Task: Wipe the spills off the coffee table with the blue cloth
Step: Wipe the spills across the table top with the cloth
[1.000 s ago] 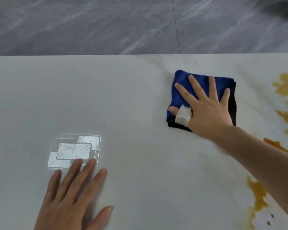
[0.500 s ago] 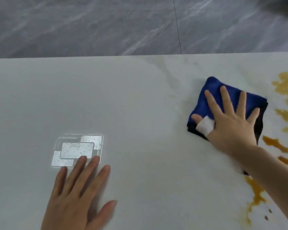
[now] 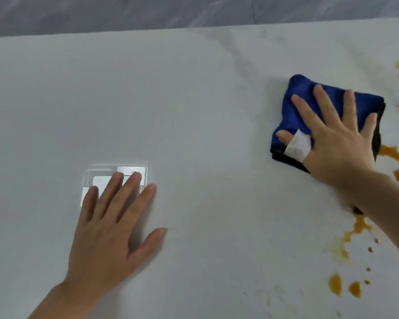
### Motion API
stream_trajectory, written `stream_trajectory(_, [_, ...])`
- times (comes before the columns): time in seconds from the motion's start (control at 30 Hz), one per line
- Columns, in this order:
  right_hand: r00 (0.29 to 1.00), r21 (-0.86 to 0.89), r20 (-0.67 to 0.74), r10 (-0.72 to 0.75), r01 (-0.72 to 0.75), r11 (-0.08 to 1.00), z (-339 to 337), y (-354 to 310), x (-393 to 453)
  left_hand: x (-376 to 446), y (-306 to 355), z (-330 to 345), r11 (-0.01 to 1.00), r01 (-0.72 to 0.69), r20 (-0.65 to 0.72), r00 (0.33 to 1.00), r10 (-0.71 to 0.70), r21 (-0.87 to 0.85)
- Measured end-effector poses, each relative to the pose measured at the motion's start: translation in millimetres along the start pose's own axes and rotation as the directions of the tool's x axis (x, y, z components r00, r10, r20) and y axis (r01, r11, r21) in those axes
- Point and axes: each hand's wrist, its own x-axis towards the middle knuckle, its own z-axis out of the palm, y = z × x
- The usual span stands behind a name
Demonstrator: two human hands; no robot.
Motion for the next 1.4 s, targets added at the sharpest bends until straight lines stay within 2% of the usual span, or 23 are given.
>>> stream_trajectory(0.1, [0.997, 0.024, 0.015, 0.072, -0.072, 0.997, 3, 2, -37, 0, 0, 0, 1.000, 0.014, 0.025, 1.000, -0.013, -0.018])
stream_trajectory(0.27, [0.979, -0.027, 0.053, -0.198, 0.200, 0.979, 21, -44, -103, 2, 2, -1, 0.999, 0.029, 0.062, 0.998, -0.027, -0.035])
stream_trajectory(0.33, [0.959, -0.063, 0.034, -0.283, 0.285, 0.957, 24, -57, -94, 2, 2, 0, 0.999, 0.024, 0.057, 0.998, -0.022, -0.026])
stream_trajectory(0.4, [0.950, -0.088, -0.008, -0.311, 0.309, 0.947, 23, -57, -71, 1, 2, 1, 1.000, 0.015, 0.047, 0.999, -0.014, -0.023])
stream_trajectory(0.47, [0.965, -0.066, -0.057, -0.254, 0.250, 0.966, 18, -48, -45, 1, 0, 1, 1.000, 0.003, 0.031, 1.000, -0.003, -0.017])
stream_trajectory(0.57, [0.997, -0.010, -0.055, -0.058, 0.058, 0.998, 10, -12, -18, 1, 0, 1, 1.000, -0.003, 0.029, 1.000, 0.003, 0.001])
stream_trajectory(0.73, [0.985, 0.050, 0.010, 0.172, -0.172, 0.984, 5, 20, -60, 2, 1, -2, 0.999, 0.032, 0.076, 0.997, -0.031, -0.007])
stream_trajectory(0.8, [0.989, 0.031, 0.037, 0.140, -0.141, 0.990, 13, 8, -95, 2, 3, -3, 0.999, 0.035, 0.087, 0.996, -0.034, -0.010])
stream_trajectory(0.93, [0.993, 0.000, 0.087, -0.075, 0.076, 0.997, 28, -34, -139, 3, 4, -4, 1.000, 0.025, 0.097, 0.995, -0.023, -0.017])
stream_trajectory(1.03, [0.985, -0.029, 0.039, -0.168, 0.169, 0.985, 33, -48, -132, 1, 3, -4, 1.000, 0.023, 0.109, 0.994, -0.022, -0.010])
stream_trajectory(1.13, [0.976, -0.068, 0.013, -0.216, 0.217, 0.974, 29, -34, -110, 2, 3, -4, 0.999, 0.036, 0.120, 0.992, -0.035, -0.010])
stream_trajectory(1.2, [0.987, -0.088, 0.006, -0.158, 0.158, 0.983, 24, -12, -97, 1, 3, -3, 0.999, 0.041, 0.125, 0.991, -0.040, -0.005])
stream_trajectory(1.3, [0.999, -0.046, -0.009, 0.045, -0.045, 0.998, 22, 11, -102, 2, 4, -3, 0.999, 0.040, 0.112, 0.993, -0.040, 0.002])
stream_trajectory(1.4, [0.996, 0.001, 0.017, 0.087, -0.087, 0.996, 28, 2, -144, 1, 3, -4, 0.999, 0.037, 0.103, 0.994, -0.038, 0.010])
